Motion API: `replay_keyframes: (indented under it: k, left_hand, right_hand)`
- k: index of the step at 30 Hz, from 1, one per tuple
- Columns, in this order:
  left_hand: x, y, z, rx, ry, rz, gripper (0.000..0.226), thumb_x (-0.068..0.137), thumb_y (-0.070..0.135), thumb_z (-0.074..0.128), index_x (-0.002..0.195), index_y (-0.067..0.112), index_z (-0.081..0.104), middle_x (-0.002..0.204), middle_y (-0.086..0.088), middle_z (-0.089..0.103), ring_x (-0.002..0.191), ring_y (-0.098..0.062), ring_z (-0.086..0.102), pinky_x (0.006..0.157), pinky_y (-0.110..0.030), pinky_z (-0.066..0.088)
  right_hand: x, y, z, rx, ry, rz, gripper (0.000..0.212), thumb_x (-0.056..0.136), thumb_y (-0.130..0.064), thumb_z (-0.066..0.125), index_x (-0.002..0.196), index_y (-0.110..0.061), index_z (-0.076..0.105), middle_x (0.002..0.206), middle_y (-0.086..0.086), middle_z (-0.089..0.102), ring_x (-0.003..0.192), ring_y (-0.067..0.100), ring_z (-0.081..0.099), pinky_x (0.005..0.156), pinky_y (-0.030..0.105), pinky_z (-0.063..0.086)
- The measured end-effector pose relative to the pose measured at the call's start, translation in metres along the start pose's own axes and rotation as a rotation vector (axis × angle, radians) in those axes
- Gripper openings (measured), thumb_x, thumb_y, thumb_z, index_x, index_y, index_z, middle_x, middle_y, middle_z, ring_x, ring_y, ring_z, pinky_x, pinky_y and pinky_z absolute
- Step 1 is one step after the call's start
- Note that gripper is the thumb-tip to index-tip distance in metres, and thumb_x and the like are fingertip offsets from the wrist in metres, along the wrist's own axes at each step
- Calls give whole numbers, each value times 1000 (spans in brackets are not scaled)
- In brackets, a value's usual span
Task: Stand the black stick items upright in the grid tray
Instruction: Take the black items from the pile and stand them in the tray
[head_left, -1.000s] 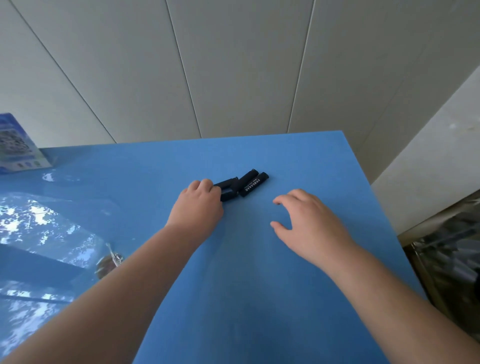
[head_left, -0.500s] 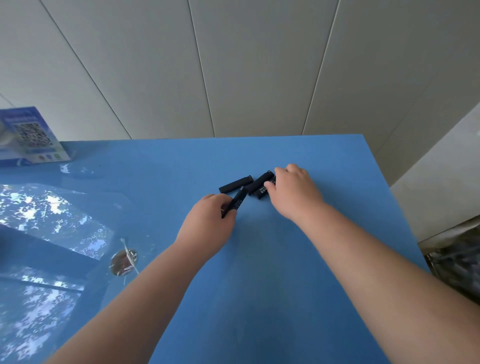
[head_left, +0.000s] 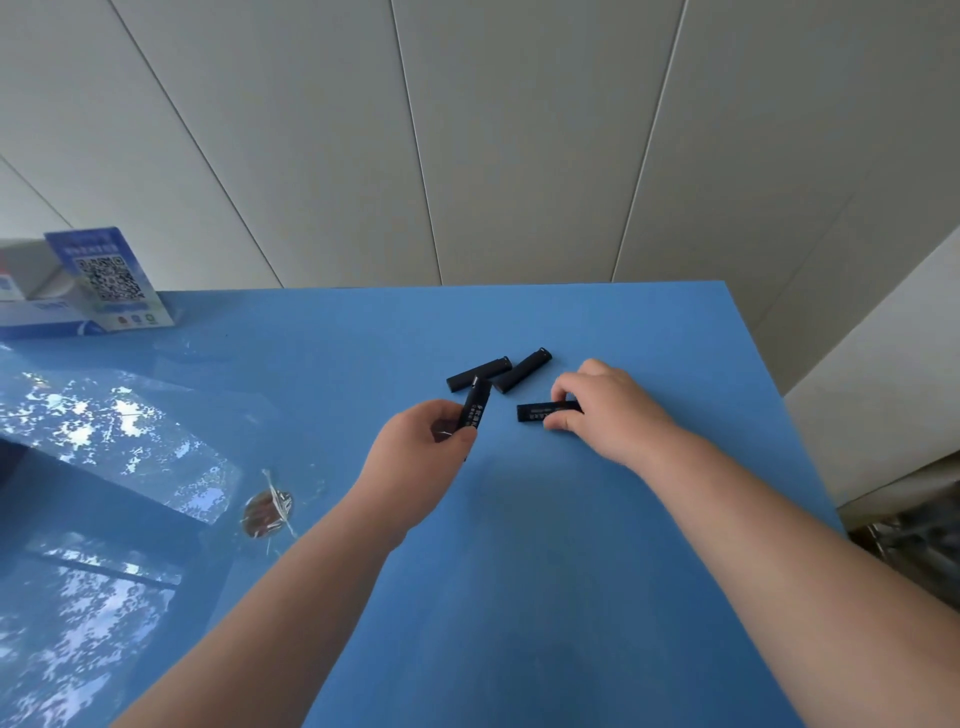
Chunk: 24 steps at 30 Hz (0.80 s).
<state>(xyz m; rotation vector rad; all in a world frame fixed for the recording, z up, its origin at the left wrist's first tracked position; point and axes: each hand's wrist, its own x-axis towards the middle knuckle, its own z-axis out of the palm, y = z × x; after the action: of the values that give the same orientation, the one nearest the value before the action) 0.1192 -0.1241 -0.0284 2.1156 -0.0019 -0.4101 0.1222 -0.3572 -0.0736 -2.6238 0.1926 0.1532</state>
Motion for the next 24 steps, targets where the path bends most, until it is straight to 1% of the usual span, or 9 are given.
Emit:
replay_keyframes:
  k: [3, 6, 10, 12, 13, 15, 17, 21, 24]
  left_hand:
    - [-10, 4, -1, -12, -9, -3, 22, 87, 27, 58, 81, 46, 65, 74, 17, 68, 43, -1, 47, 36, -13, 34]
    - [-21, 8, -1, -20, -23, -8, 25, 86, 26, 58, 82, 49, 65, 76, 14, 69, 55, -3, 54, 41, -13, 39]
    - [-34, 9, -1, -76, -24, -13, 20, 83, 24, 59, 83, 42, 67, 77, 11, 72, 71, -9, 67, 68, -26, 53]
    - [-39, 7, 0, -130, -28, -25, 14, 82, 23, 60, 85, 34, 69, 79, 9, 74, 78, -10, 72, 87, -37, 58]
    - [-43, 7, 1, -152, -34, -23, 14, 81, 23, 60, 86, 33, 69, 80, 9, 74, 80, -10, 72, 91, -42, 57]
    - [-50, 6, 3, -181, -62, -4, 19, 77, 24, 58, 87, 35, 70, 82, 10, 74, 82, -10, 73, 92, -42, 56]
    - [-57, 6, 4, -217, -97, 18, 25, 74, 26, 57, 89, 42, 70, 82, 14, 73, 84, -10, 73, 90, -37, 57]
    - [-65, 2, 4, -332, -110, 24, 22, 89, 19, 63, 107, 30, 68, 81, 15, 72, 84, -9, 73, 84, -31, 58]
    - [-70, -2, -4, -392, -72, 9, 15, 97, 20, 62, 109, 25, 70, 84, 13, 72, 85, -8, 73, 79, -28, 58]
  right_hand:
    - [-16, 5, 1, -85, 21, -55, 15, 94, -40, 66, 95, -28, 57, 96, -9, 50, 99, 22, 45, 76, 35, 39]
    - [-34, 4, -7, -96, 4, -34, 20, 92, -43, 65, 83, -32, 52, 86, -13, 54, 84, 15, 52, 62, 31, 36]
    - [-63, -5, -21, 110, 26, 5, 16, 83, -47, 71, 78, -32, 64, 72, -13, 65, 63, 2, 58, 51, 25, 41]
    - [-77, -10, -25, 307, 68, 13, 12, 79, -41, 75, 75, -31, 69, 68, -17, 66, 55, 0, 55, 44, 14, 36]
    - [-83, -13, -26, 422, 86, 20, 10, 79, -37, 76, 75, -31, 71, 67, -15, 66, 51, 1, 52, 42, 14, 35]
    - [-94, -16, -28, 641, 85, 29, 3, 80, -34, 75, 78, -31, 73, 63, -5, 63, 53, 9, 48, 48, 24, 36]
    - [-104, -16, -29, 769, 70, 20, 3, 82, -34, 74, 84, -32, 75, 65, -7, 58, 60, 11, 46, 55, 28, 35]
    - [-114, -16, -24, 816, 23, -5, 4, 89, -35, 73, 86, -35, 74, 66, -19, 61, 59, 1, 50, 55, 10, 37]
    - [-117, -24, -21, 824, -32, -45, 11, 95, -38, 65, 91, -29, 71, 78, -18, 69, 63, -1, 59, 59, 8, 44]
